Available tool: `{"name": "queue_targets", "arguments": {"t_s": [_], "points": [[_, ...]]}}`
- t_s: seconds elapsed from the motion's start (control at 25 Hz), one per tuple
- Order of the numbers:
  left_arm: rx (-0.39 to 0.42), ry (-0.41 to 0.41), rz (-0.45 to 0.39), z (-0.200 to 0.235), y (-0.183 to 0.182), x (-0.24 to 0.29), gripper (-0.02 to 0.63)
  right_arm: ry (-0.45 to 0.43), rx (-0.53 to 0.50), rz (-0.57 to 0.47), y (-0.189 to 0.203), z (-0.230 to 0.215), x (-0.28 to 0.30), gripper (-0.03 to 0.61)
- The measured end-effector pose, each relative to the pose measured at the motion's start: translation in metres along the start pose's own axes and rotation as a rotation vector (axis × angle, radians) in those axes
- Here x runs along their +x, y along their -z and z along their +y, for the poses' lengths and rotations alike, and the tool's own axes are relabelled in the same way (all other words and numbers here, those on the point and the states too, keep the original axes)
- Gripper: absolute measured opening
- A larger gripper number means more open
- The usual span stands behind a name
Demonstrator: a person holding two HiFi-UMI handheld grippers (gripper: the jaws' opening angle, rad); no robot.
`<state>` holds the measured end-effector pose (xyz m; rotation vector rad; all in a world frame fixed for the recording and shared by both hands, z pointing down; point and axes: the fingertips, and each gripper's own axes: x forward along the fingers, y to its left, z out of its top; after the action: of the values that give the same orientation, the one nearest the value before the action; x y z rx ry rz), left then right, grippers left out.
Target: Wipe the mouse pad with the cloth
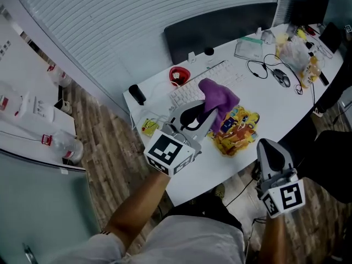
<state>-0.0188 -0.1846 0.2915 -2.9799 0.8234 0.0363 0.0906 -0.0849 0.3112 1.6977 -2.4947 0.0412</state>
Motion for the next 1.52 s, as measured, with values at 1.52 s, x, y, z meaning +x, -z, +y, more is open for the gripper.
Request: {"name": "queue_targets", "arguments": {"t_s": [1.52], "points": [[0.039, 0.163, 0.763, 0.008, 0.171, 0.13, 0.081, -0.088, 0.007, 0.493, 0.157, -0.101, 0.075, 0.175]]}}
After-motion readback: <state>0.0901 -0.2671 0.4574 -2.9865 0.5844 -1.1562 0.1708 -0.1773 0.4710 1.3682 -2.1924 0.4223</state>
